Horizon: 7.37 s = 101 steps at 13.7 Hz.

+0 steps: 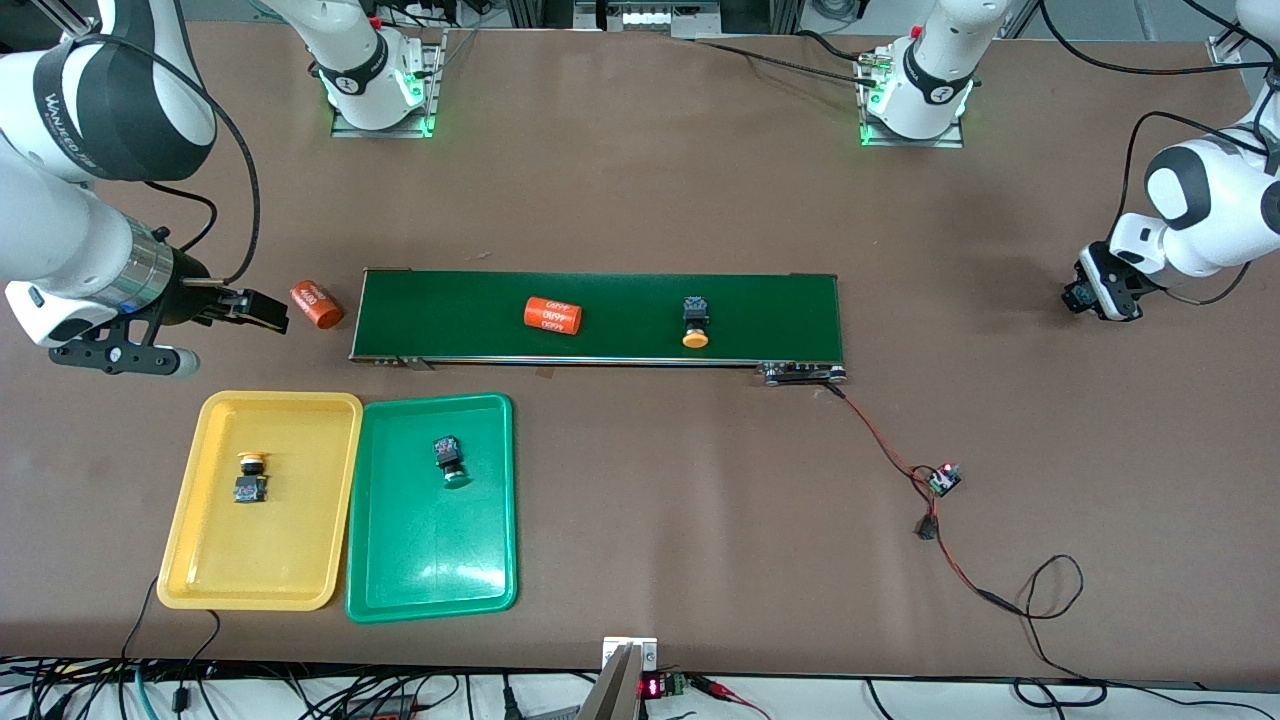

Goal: Sort buttons by color to trays

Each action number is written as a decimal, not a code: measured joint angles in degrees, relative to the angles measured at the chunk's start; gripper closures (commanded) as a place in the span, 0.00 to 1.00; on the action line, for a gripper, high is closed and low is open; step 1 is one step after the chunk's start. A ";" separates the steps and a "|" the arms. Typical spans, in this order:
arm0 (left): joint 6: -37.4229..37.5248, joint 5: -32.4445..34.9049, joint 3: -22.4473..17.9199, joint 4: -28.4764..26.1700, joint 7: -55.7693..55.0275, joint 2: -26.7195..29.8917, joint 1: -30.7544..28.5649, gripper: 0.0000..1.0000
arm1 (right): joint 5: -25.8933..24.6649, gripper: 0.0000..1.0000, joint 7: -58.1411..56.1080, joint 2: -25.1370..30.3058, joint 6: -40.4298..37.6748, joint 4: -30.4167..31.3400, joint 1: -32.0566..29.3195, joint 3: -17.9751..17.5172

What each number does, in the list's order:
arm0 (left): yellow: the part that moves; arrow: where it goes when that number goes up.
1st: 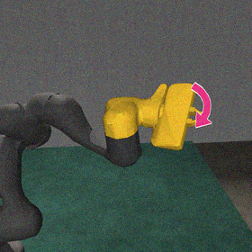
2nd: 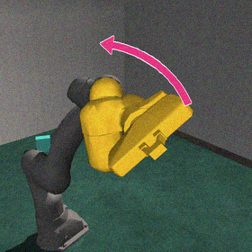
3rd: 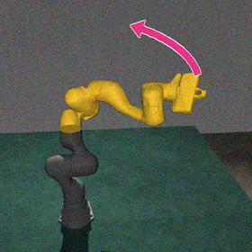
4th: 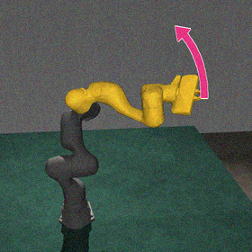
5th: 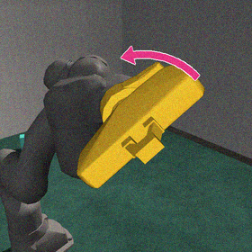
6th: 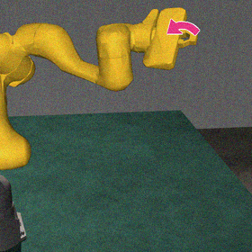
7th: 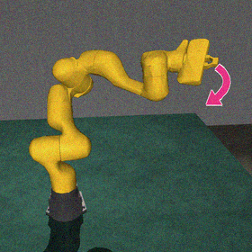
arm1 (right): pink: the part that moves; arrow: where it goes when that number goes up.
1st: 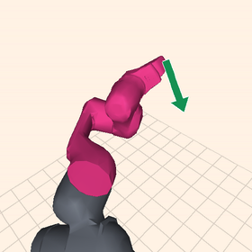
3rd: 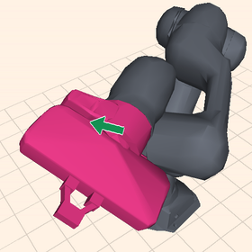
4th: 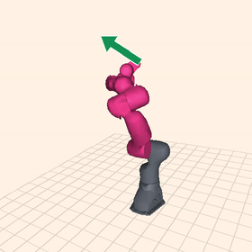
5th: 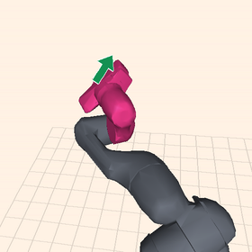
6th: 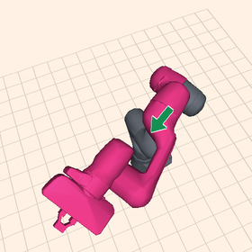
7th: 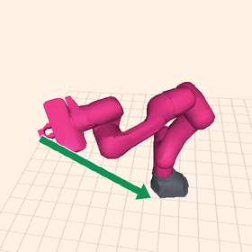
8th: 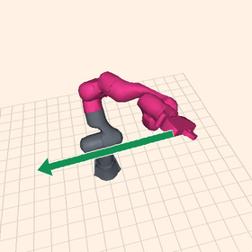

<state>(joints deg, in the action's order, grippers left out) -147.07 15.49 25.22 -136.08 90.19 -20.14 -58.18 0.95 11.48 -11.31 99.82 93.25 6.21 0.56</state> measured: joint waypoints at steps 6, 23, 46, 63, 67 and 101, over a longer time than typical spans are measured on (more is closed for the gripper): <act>2.54 -6.38 1.35 0.39 -4.89 5.98 13.36 1.00 | 0.05 0.00 0.00 0.00 0.00 0.00 0.01 -0.19; 12.35 -9.99 4.91 9.70 -68.46 9.85 44.13 1.00 | 4.58 0.00 0.00 -1.10 3.05 1.03 0.10 -0.53; 8.19 -10.02 4.15 14.73 -94.62 -1.90 53.26 1.00 | 6.78 0.00 10.18 11.77 34.30 32.02 5.19 -7.35; 8.24 -10.02 2.95 15.05 -98.84 -2.72 53.27 0.00 | 1.80 0.00 20.02 4.11 39.08 32.78 11.54 -11.00; 15.89 -10.02 3.15 16.79 -98.91 0.87 53.27 0.00 | -2.99 0.00 24.08 4.08 36.69 32.61 11.68 -12.32; 46.11 -13.82 -9.71 44.12 -100.18 12.88 47.59 0.00 | -8.89 0.00 38.35 -9.60 32.11 18.39 18.21 -13.42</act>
<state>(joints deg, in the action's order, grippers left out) -100.96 1.67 15.51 -91.97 -9.99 -7.25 -10.60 -7.95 49.84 -20.91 131.93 111.64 24.42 -12.86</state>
